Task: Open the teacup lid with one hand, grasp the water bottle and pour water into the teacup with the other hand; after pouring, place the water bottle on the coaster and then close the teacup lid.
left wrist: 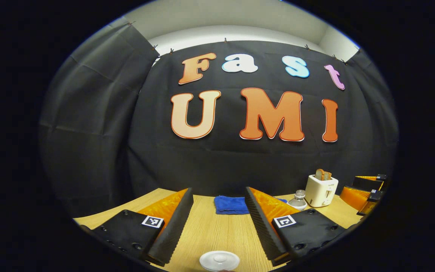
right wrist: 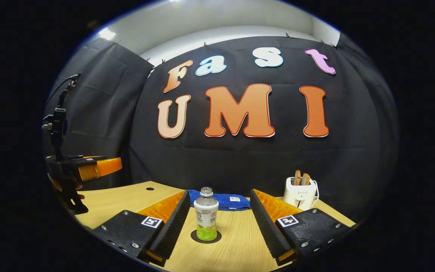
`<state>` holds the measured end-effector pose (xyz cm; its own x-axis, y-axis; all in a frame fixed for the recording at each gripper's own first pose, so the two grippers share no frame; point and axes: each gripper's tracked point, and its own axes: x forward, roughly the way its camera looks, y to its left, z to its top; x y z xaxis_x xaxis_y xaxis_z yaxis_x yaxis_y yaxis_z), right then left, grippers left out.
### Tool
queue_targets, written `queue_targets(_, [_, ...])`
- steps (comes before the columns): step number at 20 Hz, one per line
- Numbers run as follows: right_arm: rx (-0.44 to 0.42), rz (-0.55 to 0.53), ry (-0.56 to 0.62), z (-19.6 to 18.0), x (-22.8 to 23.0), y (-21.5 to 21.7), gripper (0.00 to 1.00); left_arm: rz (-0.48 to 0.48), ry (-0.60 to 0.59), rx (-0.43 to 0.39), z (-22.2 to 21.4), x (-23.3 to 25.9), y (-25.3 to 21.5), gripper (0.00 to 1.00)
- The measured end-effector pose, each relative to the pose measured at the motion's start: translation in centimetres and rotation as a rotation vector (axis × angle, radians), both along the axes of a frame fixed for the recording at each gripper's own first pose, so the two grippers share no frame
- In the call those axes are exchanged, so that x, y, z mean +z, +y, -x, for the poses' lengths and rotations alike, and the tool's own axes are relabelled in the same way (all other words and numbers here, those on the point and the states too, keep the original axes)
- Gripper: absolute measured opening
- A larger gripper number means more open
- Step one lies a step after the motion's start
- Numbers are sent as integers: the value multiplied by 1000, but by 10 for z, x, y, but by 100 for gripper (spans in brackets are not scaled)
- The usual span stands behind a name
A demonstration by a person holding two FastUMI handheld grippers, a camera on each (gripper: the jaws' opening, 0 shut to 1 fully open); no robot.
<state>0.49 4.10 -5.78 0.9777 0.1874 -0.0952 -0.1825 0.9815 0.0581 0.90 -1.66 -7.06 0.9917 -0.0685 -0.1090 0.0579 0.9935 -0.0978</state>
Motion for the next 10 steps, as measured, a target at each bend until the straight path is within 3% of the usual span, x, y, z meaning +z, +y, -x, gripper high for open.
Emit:
queue_targets(2, [-2, 1, -3, 1, 1, 0, 99, -2, -5, -7, 0, -1, -3, 90])
queue_targets(10, [-11, -1, -27, 3, 10, -2, 95, -30, -39, -10, 6, 13, -1, 90])
